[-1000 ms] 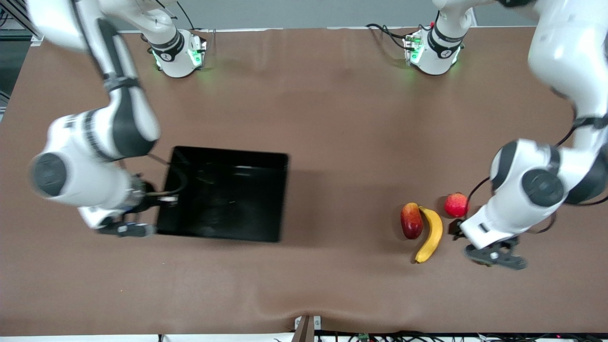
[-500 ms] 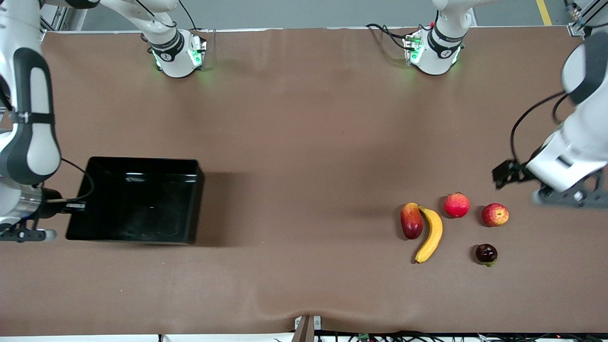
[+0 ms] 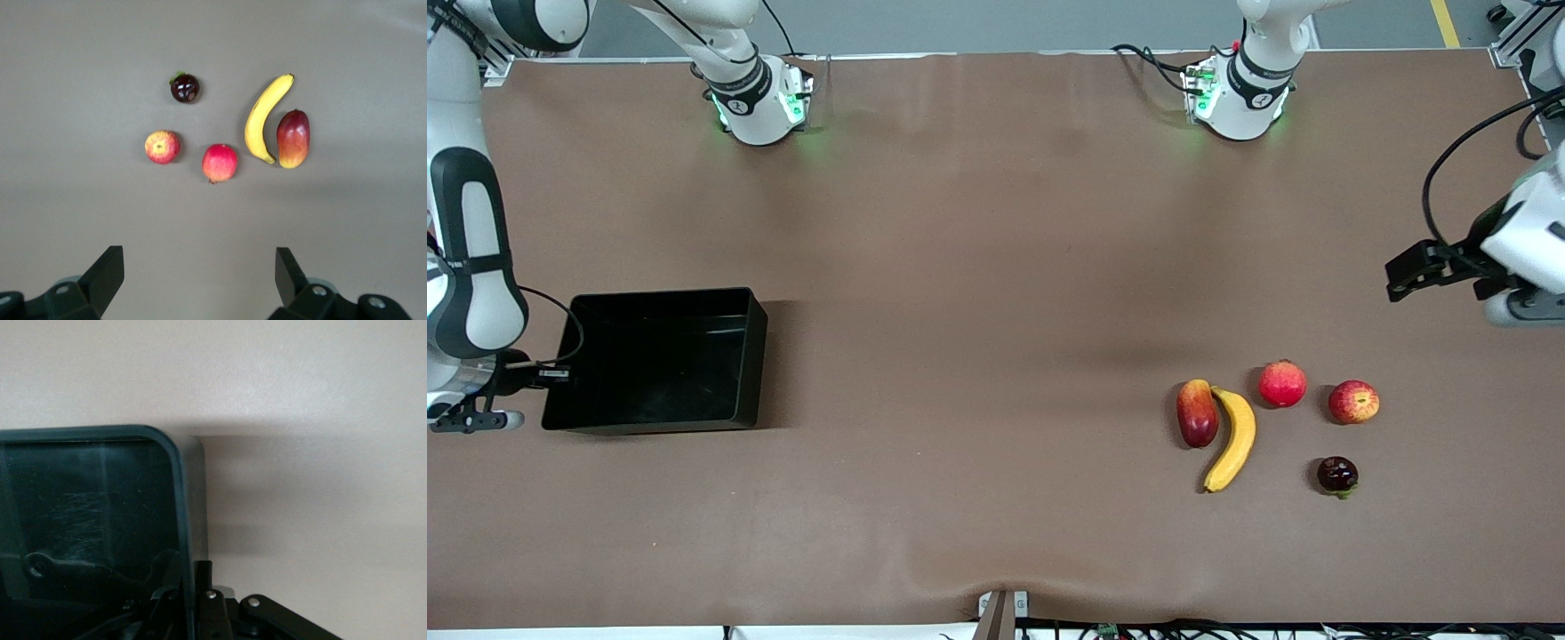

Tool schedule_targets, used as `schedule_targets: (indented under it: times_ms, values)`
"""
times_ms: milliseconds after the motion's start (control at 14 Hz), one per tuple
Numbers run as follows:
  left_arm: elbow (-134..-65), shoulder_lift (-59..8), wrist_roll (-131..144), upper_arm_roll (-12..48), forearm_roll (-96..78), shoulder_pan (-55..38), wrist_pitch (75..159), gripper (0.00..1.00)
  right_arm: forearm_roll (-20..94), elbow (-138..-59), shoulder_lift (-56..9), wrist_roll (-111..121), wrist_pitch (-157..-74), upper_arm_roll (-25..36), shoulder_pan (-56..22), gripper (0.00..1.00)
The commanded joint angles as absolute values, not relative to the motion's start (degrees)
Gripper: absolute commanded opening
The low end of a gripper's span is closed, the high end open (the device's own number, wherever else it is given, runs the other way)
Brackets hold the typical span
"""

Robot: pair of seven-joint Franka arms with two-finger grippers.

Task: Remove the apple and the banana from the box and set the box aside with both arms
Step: 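Release the box with the right gripper while the left gripper withdraws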

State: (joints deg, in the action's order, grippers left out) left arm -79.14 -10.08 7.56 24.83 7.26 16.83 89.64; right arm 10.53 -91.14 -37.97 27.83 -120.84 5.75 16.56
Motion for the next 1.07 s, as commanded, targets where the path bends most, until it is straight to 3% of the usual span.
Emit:
schedule_targets:
  times_ms: [0,143,214,286,357,571,1000]
  values:
    - [-85.3,-3.7,6.9,16.9,5.4,10.6,89.2,1.0,13.0,-90.7,-37.8,28.1,-119.9,4.2,18.5,0.0]
    - [-87.1,-1.8,6.8,4.3,4.1,-0.2,87.7,1.0,13.0,-90.7,-38.1,28.0,-119.9,4.3,18.5,0.0]
    - [-88.8,-0.3,6.7,2.3,2.3,-1.7,87.0,1.0,13.0,-90.8,-38.3,28.0,-119.9,4.3,18.5,0.23]
    - [-91.4,1.5,6.7,2.3,1.6,-1.6,87.4,1.0,13.0,-90.9,-38.5,28.0,-119.9,4.3,18.6,0.8]
    - [-92.5,2.3,6.7,2.3,1.6,-1.6,88.1,1.0,13.0,-90.8,-38.4,28.0,-119.8,4.3,18.8,1.0]
    - [-92.5,2.7,6.7,2.2,1.2,-1.6,88.1,1.0,12.7,-90.5,-37.2,28.2,-119.1,4.3,18.1,1.0]
    - [-90.4,2.8,6.5,2.1,0.6,-1.3,88.1,1.0,11.2,-90.0,-26.5,28.0,-116.6,4.5,14.7,1.0]
